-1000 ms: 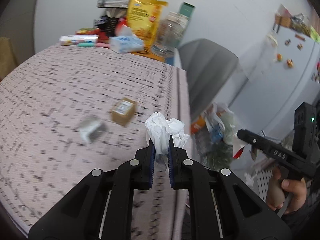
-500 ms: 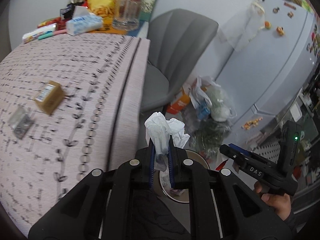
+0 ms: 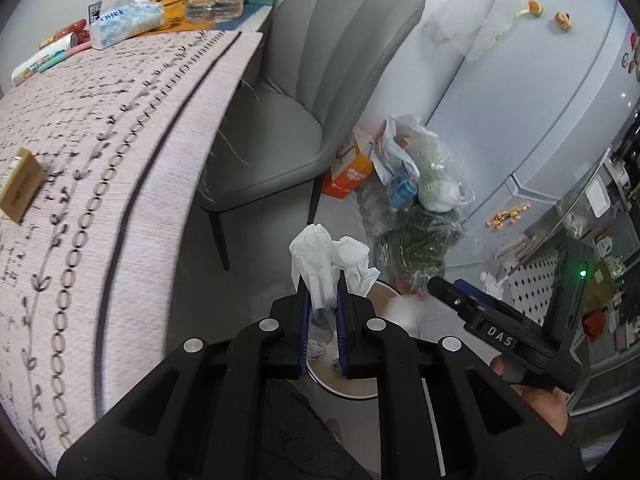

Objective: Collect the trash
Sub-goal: 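Carry the tissue and printed paper over the bin with both tools, then open the right tool to drop the paper while the left tool releases the tissue, then move both tools back over the blister pack and cardboard box on the table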

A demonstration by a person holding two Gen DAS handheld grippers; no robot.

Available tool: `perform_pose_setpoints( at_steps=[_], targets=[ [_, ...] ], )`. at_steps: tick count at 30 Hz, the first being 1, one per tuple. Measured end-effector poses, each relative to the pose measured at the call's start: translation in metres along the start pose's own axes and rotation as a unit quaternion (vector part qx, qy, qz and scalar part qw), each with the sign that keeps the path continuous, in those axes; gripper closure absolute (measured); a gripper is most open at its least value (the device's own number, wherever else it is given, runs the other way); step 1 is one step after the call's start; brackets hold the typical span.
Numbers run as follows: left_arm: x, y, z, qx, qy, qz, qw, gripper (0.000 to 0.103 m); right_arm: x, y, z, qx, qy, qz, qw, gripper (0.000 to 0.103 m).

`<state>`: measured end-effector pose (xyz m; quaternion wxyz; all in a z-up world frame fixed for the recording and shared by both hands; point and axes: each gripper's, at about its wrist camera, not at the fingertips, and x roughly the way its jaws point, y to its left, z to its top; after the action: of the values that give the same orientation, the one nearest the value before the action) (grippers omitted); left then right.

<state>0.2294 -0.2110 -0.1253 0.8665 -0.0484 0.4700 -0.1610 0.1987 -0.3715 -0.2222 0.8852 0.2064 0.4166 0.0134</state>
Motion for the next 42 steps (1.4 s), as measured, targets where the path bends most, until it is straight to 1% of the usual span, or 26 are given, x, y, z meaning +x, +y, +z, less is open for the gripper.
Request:
perform_pose_setpoints(
  at_steps=[6,10,11,13,18,20,21,22,23,24,25,28,29,31,33,35,39,42],
  targets=[
    [0.017,-0.011,0.000,0.008,0.014,-0.006,0.9998,0.091,-0.006,-0.024,0.000,0.017,-0.004,-0.012,1.000,0.036],
    [0.028,-0.019,0.000,0.012,0.027,-0.016,0.9994,0.091,-0.021,-0.038,-0.001,0.022,-0.010,-0.023,0.999,0.032],
    [0.032,-0.021,-0.001,0.013,0.033,-0.020,0.9992,0.091,-0.026,-0.042,-0.001,0.025,-0.012,-0.024,0.999,0.030],
    [0.040,-0.026,-0.002,0.017,0.043,-0.028,0.9986,0.091,-0.038,-0.049,-0.001,0.030,-0.020,-0.029,0.999,0.029],
    [0.066,-0.055,-0.007,0.036,0.073,-0.067,0.9944,0.091,-0.067,-0.063,-0.005,0.046,-0.038,-0.037,0.998,0.028],
    [0.074,-0.063,-0.009,0.038,0.085,-0.074,0.9929,0.085,-0.077,-0.067,-0.007,0.045,-0.043,-0.041,0.997,0.028],
    [0.079,-0.067,-0.011,0.035,0.096,-0.085,0.9911,0.074,-0.080,-0.068,-0.007,0.043,-0.044,-0.044,0.997,0.028],
    [0.082,-0.070,-0.012,0.030,0.103,-0.098,0.9894,0.054,-0.082,-0.069,-0.008,0.043,-0.043,-0.046,0.997,0.028],
    [0.084,-0.072,-0.012,0.025,0.103,-0.107,0.9886,0.045,-0.084,-0.072,-0.009,0.044,-0.042,-0.047,0.997,0.028],
    [0.084,-0.073,-0.014,0.023,0.098,-0.108,0.9890,0.034,-0.085,-0.073,-0.010,0.045,-0.040,-0.048,0.997,0.028],
    [0.083,-0.074,-0.014,0.021,0.094,-0.109,0.9894,0.031,-0.085,-0.075,-0.010,0.046,-0.039,-0.049,0.997,0.028],
    [0.083,-0.073,-0.013,0.012,0.098,-0.123,0.9875,0.024,-0.084,-0.076,-0.009,0.049,-0.034,-0.051,0.997,0.028],
    [0.080,-0.070,-0.013,0.009,0.097,-0.126,0.9872,0.023,-0.083,-0.075,-0.009,0.051,-0.031,-0.051,0.997,0.028],
    [0.070,-0.065,-0.011,0.004,0.083,-0.128,0.9882,0.018,-0.081,-0.071,-0.008,0.050,-0.029,-0.052,0.997,0.028],
    [0.057,-0.058,-0.006,0.005,0.065,-0.120,0.9906,0.013,-0.081,-0.060,-0.006,0.046,-0.029,-0.049,0.997,0.028],
    [0.040,-0.049,-0.002,0.003,0.041,-0.107,0.9934,0.011,-0.082,-0.049,-0.004,0.039,-0.031,-0.046,0.998,0.027],
    [0.007,-0.027,0.006,-0.011,0.001,-0.097,0.9952,0.007,-0.085,-0.012,0.001,0.013,-0.044,-0.035,0.998,0.018],
    [-0.015,-0.008,0.010,-0.033,-0.017,-0.092,0.9950,0.006,-0.088,0.017,0.004,-0.007,-0.053,-0.026,0.998,0.011]
  ],
)
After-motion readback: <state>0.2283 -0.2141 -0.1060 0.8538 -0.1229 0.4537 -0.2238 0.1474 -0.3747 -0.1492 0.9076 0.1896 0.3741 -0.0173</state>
